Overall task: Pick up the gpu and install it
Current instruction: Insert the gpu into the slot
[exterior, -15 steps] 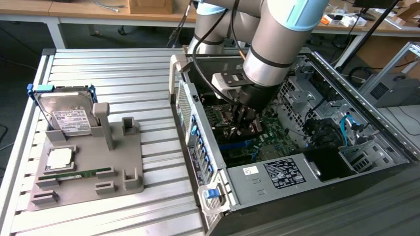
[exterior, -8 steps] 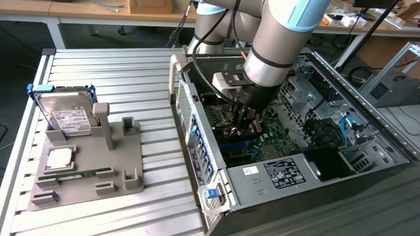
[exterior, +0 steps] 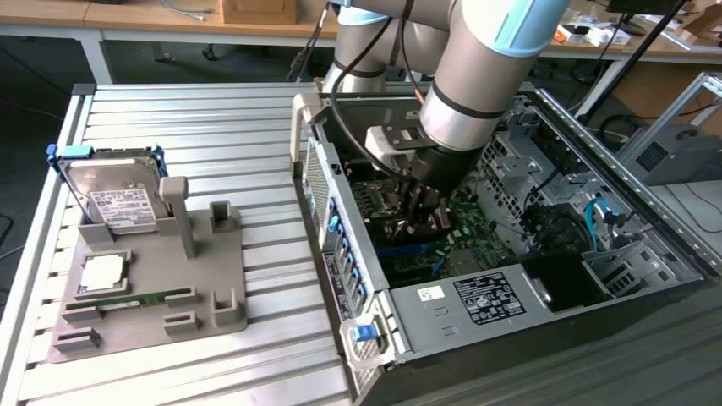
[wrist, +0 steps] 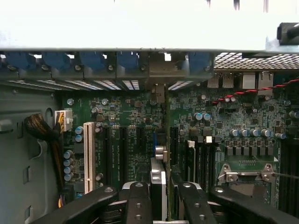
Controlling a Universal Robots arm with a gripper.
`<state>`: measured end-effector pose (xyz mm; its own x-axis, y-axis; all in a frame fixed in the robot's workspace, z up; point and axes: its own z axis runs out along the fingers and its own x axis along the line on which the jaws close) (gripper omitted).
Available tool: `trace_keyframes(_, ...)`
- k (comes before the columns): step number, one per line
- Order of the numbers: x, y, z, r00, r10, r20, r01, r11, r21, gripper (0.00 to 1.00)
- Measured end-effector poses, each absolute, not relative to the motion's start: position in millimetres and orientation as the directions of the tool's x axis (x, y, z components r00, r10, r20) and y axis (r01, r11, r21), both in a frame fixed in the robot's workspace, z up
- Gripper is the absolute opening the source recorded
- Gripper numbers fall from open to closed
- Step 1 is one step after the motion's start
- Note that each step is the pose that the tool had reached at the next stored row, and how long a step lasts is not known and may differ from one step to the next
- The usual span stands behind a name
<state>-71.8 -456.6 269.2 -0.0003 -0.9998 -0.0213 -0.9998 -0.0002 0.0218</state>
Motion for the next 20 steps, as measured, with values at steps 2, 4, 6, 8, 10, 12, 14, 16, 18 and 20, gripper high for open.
trace_keyframes(2,-71.8,-457.0,268.7,0.000,-1.000,-0.021,-1.000,0.000,0.022,0.27)
trace_keyframes(4,-71.7,-457.1,268.2,0.000,-1.000,-0.021,-1.000,0.000,0.022,0.27)
trace_keyframes(6,-71.3,-457.1,267.3,0.000,-1.000,-0.021,-1.000,0.000,0.022,0.27)
trace_keyframes(8,-71.1,-457.1,266.3,0.000,-1.000,-0.021,-1.000,0.000,0.022,0.27)
trace_keyframes(10,-71.0,-457.0,265.1,0.000,-1.000,-0.021,-1.000,0.000,0.022,0.27)
trace_keyframes(12,-71.0,-457.0,263.9,0.000,-1.000,-0.020,-1.000,0.000,0.022,0.27)
trace_keyframes(14,-71.0,-457.1,263.4,0.000,-1.000,-0.020,-1.000,0.000,0.022,0.27)
trace_keyframes(16,-71.0,-457.1,263.1,0.000,-1.000,-0.020,-1.000,0.000,0.022,0.27)
trace_keyframes(18,-71.0,-457.1,263.0,0.000,-1.000,-0.020,-1.000,0.000,0.022,0.27)
trace_keyframes(20,-71.0,-457.0,263.1,0.000,-1.000,-0.020,-1.000,0.000,0.022,0.27)
